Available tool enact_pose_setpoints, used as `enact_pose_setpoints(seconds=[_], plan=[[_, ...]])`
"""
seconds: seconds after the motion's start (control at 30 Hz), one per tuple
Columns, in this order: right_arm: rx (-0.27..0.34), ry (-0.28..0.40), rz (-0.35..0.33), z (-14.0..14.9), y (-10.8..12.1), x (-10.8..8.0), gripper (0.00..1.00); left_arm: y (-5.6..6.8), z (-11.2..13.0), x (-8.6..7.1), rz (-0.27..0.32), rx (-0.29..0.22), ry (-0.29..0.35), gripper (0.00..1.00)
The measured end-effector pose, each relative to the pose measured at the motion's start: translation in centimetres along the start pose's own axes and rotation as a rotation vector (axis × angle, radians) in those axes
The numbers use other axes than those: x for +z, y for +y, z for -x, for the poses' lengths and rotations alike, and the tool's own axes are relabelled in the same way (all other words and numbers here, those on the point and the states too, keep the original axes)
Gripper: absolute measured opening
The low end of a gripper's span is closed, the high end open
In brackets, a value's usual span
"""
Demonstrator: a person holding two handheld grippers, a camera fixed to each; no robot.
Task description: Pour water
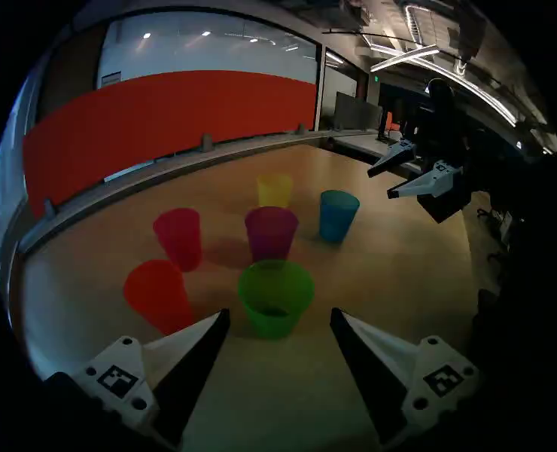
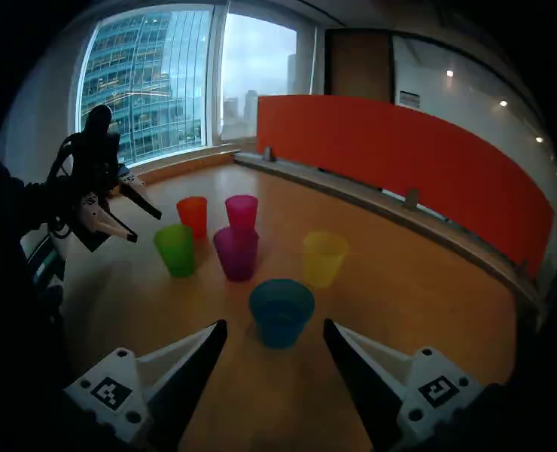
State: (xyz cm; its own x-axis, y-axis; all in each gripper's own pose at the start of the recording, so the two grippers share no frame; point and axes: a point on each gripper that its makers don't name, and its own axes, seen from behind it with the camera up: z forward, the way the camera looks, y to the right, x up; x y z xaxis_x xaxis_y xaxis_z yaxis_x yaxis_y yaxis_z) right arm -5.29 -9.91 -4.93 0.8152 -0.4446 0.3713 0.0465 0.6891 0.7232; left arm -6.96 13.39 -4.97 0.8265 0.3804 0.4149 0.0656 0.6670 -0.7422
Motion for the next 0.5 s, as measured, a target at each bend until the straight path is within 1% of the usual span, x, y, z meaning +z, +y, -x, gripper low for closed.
enact_pose_setpoints(seconds=[0.27, 0.5], plan=[[0.022, -0.025, -0.007, 1.0, 0.2, 1.5, 0.99, -1.0, 1.0, 1.5, -0.002, -0.012, -0.052, 1.0], [0.033, -0.038, -0.015, 1.6, 0.4, 2.6, 0.99, -1.0, 1.7, 2.7, 0.016, -0.021, -0.077, 1.0]])
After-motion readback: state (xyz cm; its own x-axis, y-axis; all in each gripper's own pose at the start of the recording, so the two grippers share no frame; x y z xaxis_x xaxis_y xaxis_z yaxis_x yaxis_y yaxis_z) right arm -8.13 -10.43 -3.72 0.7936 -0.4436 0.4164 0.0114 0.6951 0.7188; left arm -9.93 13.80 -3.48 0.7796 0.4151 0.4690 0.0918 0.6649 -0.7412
